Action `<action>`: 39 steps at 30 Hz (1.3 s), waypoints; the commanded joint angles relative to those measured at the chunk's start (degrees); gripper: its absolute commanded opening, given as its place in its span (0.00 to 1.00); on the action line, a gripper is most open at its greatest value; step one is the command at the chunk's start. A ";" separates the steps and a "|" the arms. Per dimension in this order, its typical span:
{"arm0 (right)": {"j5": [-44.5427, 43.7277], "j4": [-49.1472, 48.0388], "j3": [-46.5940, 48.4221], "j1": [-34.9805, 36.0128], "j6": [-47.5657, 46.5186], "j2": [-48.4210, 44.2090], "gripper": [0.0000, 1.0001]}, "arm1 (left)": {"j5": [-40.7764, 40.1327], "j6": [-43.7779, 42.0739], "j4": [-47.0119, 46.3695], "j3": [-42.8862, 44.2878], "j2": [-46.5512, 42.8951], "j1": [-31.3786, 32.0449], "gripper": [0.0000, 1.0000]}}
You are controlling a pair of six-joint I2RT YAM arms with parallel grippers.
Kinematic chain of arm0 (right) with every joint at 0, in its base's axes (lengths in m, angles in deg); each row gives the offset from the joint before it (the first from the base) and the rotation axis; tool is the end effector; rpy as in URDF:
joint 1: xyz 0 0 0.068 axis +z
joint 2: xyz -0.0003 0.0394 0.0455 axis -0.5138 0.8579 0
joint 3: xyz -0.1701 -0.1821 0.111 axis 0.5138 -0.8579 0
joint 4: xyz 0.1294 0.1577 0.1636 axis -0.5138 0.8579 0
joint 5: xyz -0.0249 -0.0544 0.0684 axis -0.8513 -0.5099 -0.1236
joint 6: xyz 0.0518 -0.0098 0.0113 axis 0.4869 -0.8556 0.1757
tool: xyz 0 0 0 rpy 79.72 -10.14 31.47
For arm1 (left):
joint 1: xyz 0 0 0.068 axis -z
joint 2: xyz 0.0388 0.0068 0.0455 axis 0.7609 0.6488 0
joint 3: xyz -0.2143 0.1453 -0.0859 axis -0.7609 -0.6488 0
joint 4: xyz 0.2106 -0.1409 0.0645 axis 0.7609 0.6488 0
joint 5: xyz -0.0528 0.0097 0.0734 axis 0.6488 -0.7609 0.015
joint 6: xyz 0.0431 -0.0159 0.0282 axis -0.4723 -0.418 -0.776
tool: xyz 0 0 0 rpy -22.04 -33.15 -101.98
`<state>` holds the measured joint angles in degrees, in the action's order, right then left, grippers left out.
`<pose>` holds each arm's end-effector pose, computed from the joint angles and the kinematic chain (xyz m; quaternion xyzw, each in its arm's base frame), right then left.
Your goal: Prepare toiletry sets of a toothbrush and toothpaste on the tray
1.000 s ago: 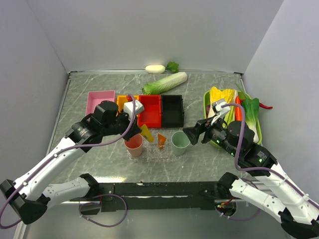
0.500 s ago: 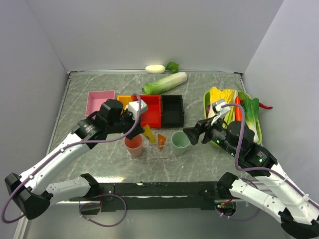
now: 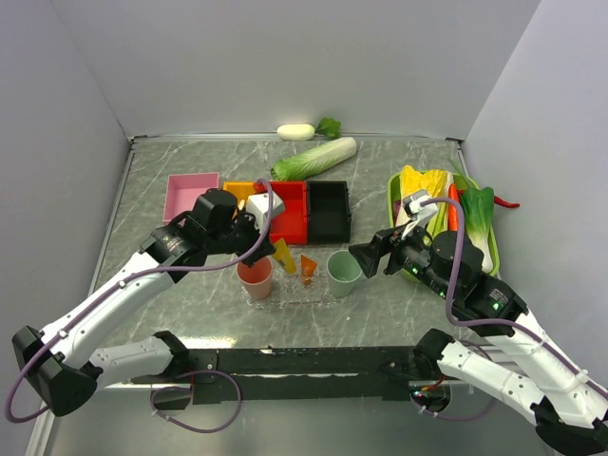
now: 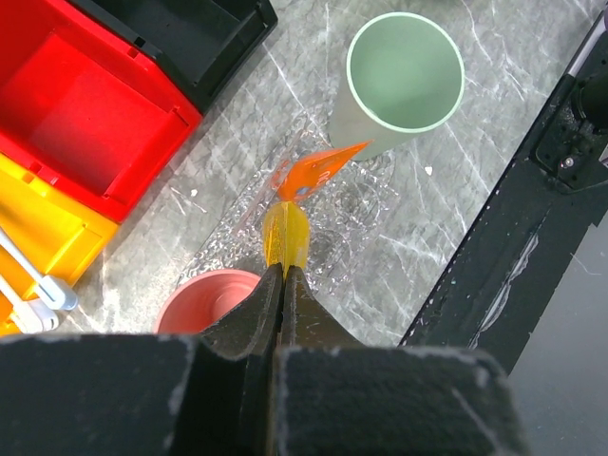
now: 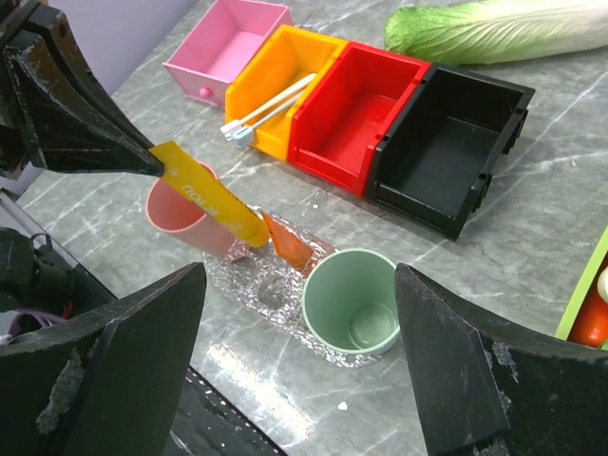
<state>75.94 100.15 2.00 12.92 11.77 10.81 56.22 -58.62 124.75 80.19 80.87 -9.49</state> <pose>0.0936 0.0867 0.3772 -0.1736 0.7565 0.2859 0.5619 0.1688 -0.1554 0.3467 0.3639 0.7992 -0.2818 0.3865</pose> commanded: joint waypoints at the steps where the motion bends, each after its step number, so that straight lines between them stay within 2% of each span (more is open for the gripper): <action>1: -0.80 -0.36 -0.10 -0.15 -0.70 -1.23 0.87 | 1.33 -1.29 -2.77 0.58 -0.10 0.11 0.01; 39: -0.89 -0.18 -1.07 0.02 -0.79 -2.19 0.88 | -1.39 -1.64 -3.47 0.23 2.27 1.96 0.01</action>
<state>75.92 100.52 1.36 12.92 11.75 10.11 55.83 -59.21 124.46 79.99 83.12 -8.27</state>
